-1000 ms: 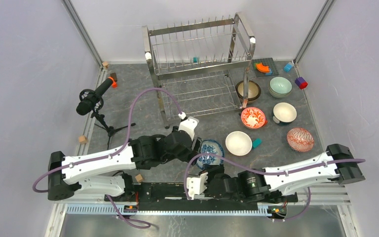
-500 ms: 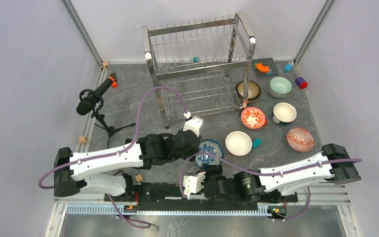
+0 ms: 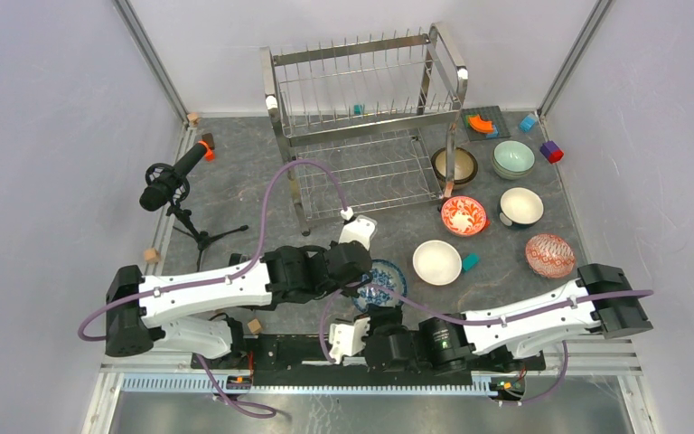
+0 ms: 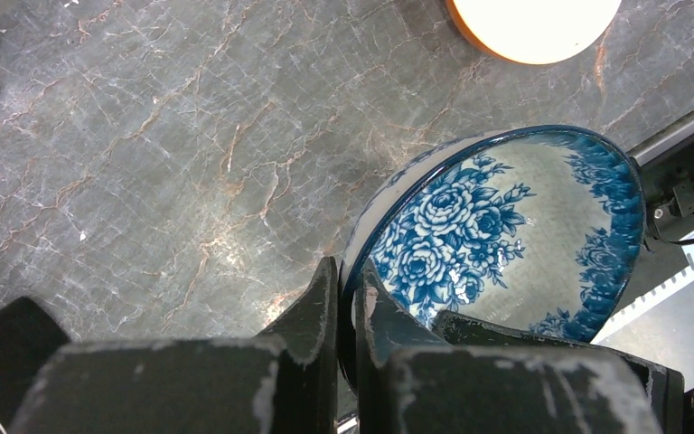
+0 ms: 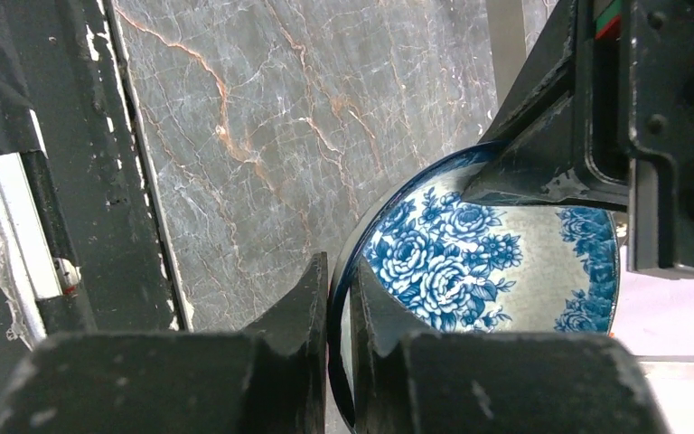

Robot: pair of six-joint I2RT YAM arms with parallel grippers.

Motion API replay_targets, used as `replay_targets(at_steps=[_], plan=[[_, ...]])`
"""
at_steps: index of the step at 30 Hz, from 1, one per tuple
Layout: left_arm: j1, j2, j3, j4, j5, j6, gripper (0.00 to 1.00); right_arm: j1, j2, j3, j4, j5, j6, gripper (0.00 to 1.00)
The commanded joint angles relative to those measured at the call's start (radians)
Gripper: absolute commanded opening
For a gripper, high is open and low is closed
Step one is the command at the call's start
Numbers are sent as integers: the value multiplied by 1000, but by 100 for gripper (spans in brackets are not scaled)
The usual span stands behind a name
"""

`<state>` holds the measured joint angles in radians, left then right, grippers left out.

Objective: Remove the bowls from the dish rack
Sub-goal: Place the bowl at the center of the board.

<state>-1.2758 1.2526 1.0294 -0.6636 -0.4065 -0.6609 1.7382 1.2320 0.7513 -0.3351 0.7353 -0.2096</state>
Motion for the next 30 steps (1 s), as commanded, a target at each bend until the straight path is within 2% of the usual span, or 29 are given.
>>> replay_targets(at_steps=[1,3,4,7,11,12,13,14,16,17,20,27,30], plan=[[-3,4,-17,-28,-17,14,2,9,-4,51,44,31,24,0],[-3,-15,-33,-16,-21,4,2,8,-2,51,44,26,31,1],[-3,-24,-41,-10,-25,0,2,9,-2,51,45,19,33,7],[-3,-64,-76,36,-28,-12,2,9,-10,37,76,-13,43,40],[-3,-109,-141,106,-52,-62,2,9,-44,3,148,-74,77,65],[-3,-112,-146,111,-57,-71,2,8,-57,-2,161,-96,82,68],[-3,-112,-147,112,-64,-79,2,9,-72,-6,169,-119,86,80],[-3,-114,-147,113,-71,-84,2,9,-85,-12,182,-134,92,88],[-3,-116,-153,122,-95,-94,2,9,-117,-17,190,-172,105,90],[-2,-119,-158,128,-114,-100,2,9,-138,-18,186,-199,110,98],[7,-130,-186,148,-166,-144,2,8,-203,-47,206,-274,120,98],[18,-213,-254,176,-266,-255,2,8,-354,-145,286,-56,365,98],[17,-255,-269,152,-308,-322,2,9,-403,-156,326,2,377,98]])
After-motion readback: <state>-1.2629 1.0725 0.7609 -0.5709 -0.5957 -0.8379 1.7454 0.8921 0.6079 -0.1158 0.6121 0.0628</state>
